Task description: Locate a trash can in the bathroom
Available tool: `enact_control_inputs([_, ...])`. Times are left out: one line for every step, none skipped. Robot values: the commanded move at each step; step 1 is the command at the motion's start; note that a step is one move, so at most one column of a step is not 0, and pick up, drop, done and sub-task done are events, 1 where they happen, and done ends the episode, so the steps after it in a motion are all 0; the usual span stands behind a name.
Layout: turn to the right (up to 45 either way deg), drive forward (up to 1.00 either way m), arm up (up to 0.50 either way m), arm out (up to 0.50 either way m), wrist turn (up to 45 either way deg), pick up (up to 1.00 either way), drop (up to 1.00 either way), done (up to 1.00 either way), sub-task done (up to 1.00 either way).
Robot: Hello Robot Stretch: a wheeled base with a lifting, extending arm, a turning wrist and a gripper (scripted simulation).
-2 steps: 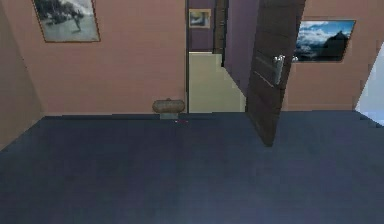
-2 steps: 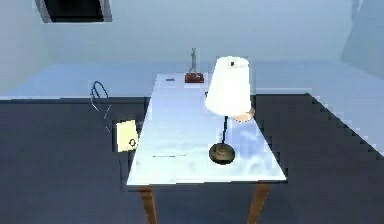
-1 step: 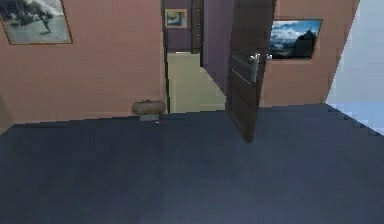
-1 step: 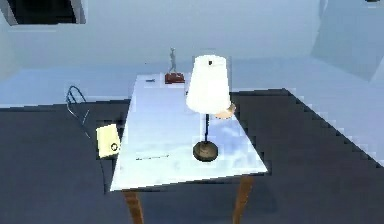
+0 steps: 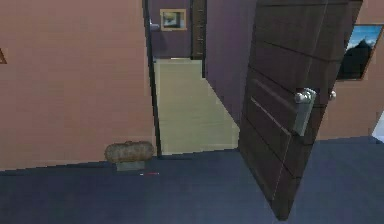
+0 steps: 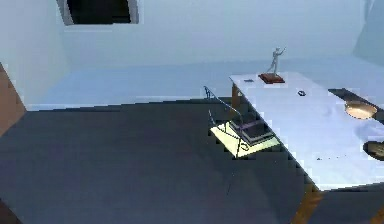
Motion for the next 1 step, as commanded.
enact_control_inputs([3.0,0.00,0.00,0.00,0.0,0.00,0.00,0.00,0.00])
